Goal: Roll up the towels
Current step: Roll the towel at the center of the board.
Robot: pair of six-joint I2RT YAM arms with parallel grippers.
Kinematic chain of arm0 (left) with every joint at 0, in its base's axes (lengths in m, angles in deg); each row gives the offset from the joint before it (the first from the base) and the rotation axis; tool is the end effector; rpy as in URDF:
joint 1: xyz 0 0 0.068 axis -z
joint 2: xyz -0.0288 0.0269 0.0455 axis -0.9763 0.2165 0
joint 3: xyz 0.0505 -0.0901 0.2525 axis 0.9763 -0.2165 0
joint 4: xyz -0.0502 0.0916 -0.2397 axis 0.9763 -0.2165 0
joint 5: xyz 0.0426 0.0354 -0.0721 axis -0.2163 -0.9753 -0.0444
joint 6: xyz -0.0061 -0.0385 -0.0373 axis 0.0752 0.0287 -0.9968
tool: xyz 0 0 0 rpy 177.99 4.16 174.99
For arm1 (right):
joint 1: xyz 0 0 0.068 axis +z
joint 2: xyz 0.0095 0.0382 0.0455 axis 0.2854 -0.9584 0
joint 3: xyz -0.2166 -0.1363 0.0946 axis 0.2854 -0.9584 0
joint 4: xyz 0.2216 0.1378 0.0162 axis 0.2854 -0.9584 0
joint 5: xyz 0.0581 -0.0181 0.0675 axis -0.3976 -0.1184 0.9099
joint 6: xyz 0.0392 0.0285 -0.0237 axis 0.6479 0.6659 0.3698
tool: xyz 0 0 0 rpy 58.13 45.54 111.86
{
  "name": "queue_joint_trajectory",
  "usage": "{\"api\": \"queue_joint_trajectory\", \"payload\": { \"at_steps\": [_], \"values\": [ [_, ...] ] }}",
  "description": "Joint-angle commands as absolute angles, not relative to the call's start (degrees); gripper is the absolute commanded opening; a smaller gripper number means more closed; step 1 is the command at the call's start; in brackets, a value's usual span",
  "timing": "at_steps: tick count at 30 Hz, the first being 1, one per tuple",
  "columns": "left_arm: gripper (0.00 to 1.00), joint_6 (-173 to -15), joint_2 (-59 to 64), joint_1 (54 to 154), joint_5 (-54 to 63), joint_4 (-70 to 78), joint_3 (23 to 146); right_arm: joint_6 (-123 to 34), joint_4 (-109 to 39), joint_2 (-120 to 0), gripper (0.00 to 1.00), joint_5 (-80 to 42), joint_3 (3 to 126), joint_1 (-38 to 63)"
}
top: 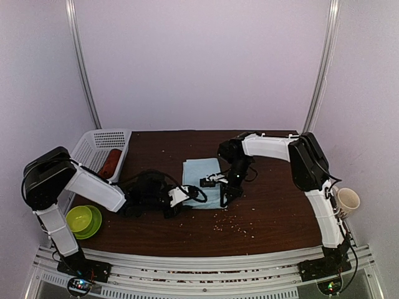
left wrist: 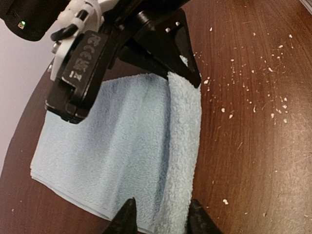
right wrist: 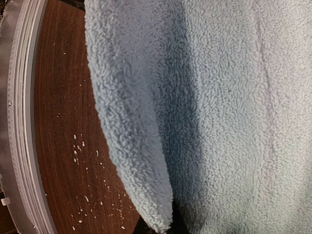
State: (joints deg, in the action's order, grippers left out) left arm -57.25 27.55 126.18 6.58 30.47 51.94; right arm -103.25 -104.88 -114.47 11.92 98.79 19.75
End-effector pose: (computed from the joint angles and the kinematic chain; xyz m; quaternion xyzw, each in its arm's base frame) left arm 0.2137 -0.2527 0.1284 0.5593 0.6724 -0.1759 0.4519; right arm 0.3446 0.2811 0.1451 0.6421 -0.6890 -0.3360 0.0047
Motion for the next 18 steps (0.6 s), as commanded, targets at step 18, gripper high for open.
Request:
{"api": "queue_joint_trajectory", "payload": {
  "at_steps": [18],
  "values": [
    [0.18,-64.6,34.6,122.6,11.0,32.9,55.5,-96.9,-104.6,-117.7,0.13,11.7,103.3,17.2]
  ]
}}
